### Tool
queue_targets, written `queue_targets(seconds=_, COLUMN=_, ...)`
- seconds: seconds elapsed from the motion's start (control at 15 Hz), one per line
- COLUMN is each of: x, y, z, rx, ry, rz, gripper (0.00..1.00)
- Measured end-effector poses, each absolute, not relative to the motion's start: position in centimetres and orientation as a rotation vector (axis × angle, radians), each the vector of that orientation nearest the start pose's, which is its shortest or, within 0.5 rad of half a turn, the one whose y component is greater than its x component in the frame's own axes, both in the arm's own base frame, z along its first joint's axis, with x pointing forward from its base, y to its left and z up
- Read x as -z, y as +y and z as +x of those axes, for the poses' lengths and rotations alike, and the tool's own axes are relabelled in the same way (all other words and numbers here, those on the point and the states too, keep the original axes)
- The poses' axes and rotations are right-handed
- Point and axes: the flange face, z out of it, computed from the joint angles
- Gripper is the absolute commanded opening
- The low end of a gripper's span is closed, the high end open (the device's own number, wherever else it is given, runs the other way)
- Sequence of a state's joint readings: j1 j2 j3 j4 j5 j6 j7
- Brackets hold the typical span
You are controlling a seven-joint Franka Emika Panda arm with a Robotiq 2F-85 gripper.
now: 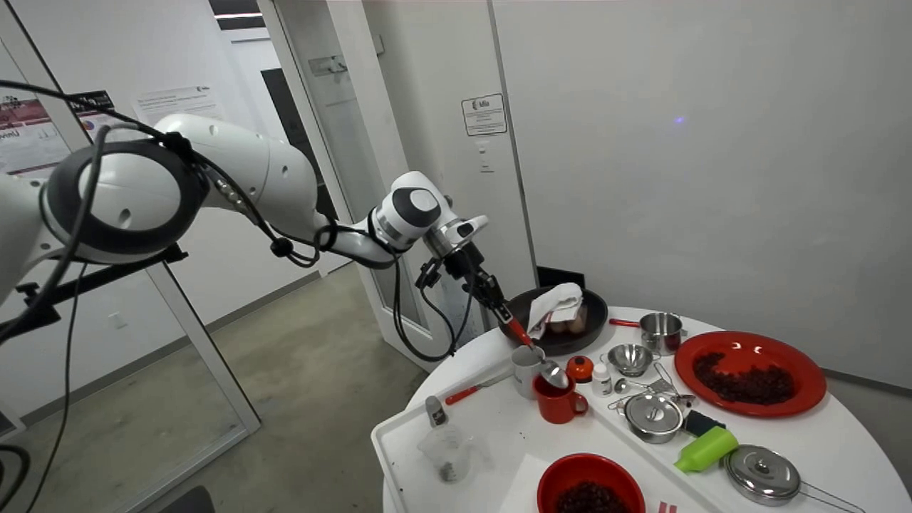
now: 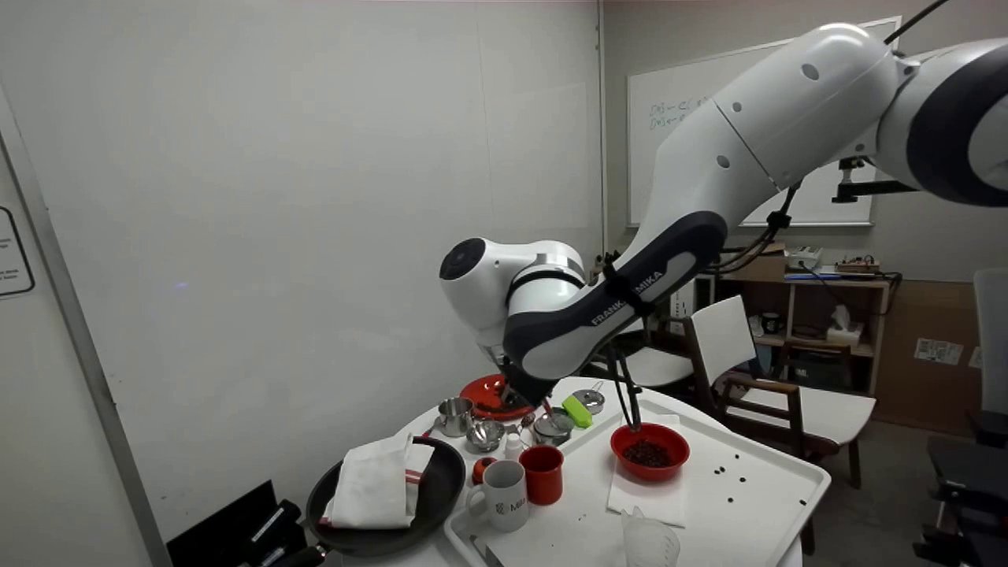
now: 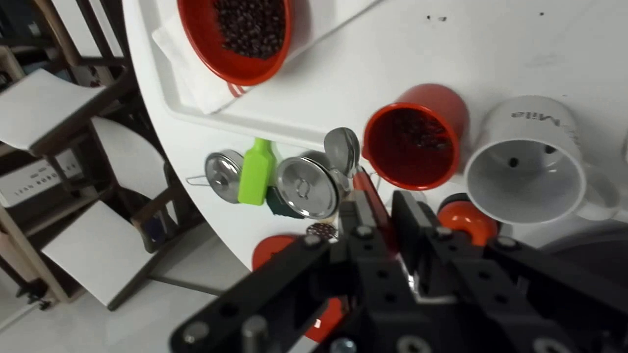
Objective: Remove the spoon from the red mug on the left and place it in the red bowl
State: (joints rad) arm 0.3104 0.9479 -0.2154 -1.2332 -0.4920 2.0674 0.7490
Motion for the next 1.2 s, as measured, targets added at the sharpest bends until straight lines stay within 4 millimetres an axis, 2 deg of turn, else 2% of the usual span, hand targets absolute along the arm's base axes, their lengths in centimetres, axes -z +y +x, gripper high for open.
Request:
queue_targets(seconds=0.2, x=-21.9, y=6.0, z=72.5, rx=-0.166, ry=-0.565, rz=2.449, gripper=0.1)
queue_targets(seconds=0.47, x=-23.2, y=3.7, z=69.5, rx=-0.096, ry=-0.693, rz=2.399, gripper=0.1)
queue_targets(seconds=0.73, x=-22.1, y=1.2, z=67.0, rx=-0.038, ry=-0.752, rz=2.398, gripper=0.1)
queue_targets(seconds=1.2, x=-18.7, y=-6.5, z=61.6, rx=0.03, ry=-0.927, rz=2.396, gripper=0.1)
